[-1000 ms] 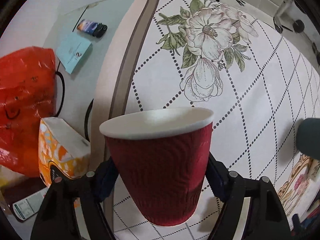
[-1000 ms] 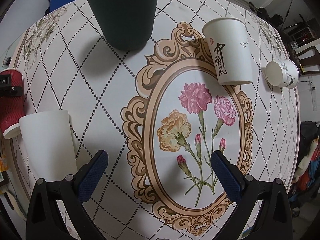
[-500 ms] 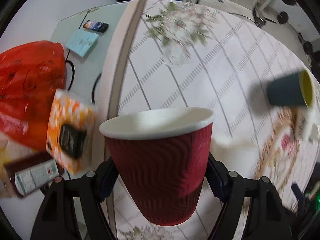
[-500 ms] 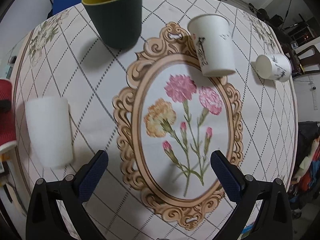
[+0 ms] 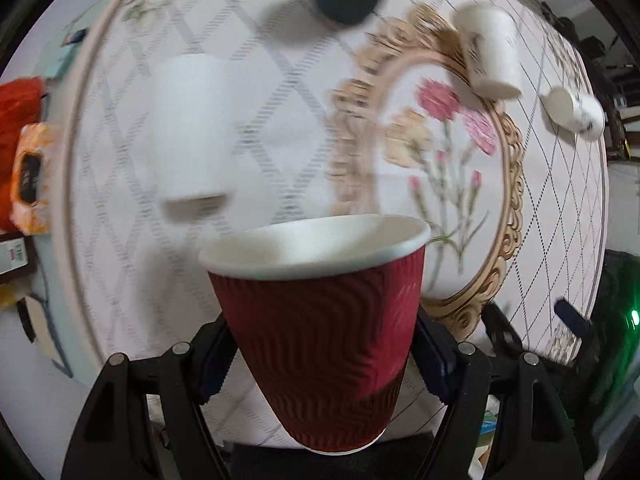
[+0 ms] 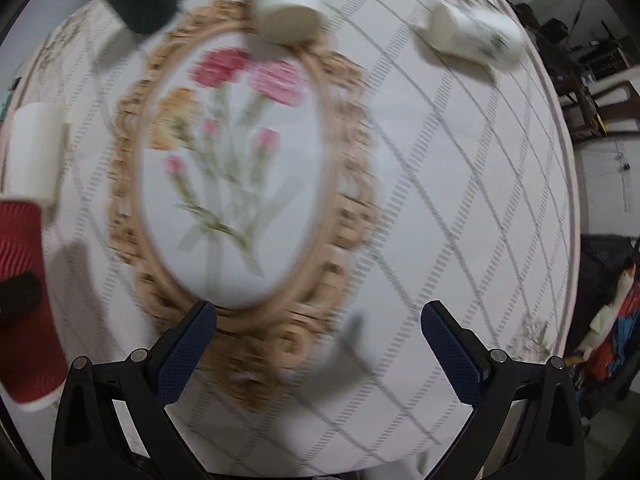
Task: Flip cup upside down
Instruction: 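Lift the red cup off the table with the left gripper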
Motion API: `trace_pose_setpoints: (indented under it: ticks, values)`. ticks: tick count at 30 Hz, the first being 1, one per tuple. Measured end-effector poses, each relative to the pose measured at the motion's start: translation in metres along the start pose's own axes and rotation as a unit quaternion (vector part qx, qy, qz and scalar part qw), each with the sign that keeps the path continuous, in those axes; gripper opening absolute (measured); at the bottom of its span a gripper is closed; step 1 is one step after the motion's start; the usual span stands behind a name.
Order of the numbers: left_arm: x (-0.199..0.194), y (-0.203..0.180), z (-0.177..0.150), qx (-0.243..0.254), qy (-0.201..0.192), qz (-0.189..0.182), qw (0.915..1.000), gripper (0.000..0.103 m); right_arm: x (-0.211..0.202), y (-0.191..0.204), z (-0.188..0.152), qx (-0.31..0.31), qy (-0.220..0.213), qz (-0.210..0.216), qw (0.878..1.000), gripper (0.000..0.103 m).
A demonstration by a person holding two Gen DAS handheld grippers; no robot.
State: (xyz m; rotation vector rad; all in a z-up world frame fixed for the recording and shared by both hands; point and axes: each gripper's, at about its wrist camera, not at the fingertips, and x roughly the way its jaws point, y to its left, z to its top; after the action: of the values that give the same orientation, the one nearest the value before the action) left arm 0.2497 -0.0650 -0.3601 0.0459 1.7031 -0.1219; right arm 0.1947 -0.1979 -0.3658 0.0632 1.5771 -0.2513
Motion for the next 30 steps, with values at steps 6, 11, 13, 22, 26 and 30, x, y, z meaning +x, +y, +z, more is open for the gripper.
trace_pose_setpoints:
  ticks: [6, 11, 13, 22, 26, 30]
  values:
    - [0.032, -0.054, 0.011, 0.012, 0.003, 0.004, 0.9999, 0.076, 0.016, -0.063, -0.012, 0.03, 0.01, -0.019, 0.999, 0.103]
    - [0.04, -0.071, 0.015, 0.021, -0.005, 0.025, 0.9995, 0.076, 0.026, -0.093, -0.011, 0.04, 0.012, -0.025, 0.999, 0.103]
    - [0.042, -0.072, 0.017, 0.019, -0.004, 0.028, 0.9994, 0.076, 0.028, -0.1, -0.01, 0.04, 0.011, -0.024, 0.999, 0.103]
    - [0.047, -0.075, 0.024, 0.023, -0.008, 0.043, 0.9988, 0.077, 0.029, -0.111, 0.0, 0.04, 0.005, -0.016, 0.999, 0.103]
    - [0.049, -0.081, 0.032, 0.02, -0.006, 0.044, 0.9988, 0.078, 0.028, -0.106, 0.0, 0.04, 0.003, -0.014, 0.999, 0.103]
    - [0.044, -0.075, 0.03, 0.018, -0.013, 0.048, 0.9986, 0.087, 0.021, -0.096, -0.003, 0.042, 0.002, -0.012, 0.999, 0.103]
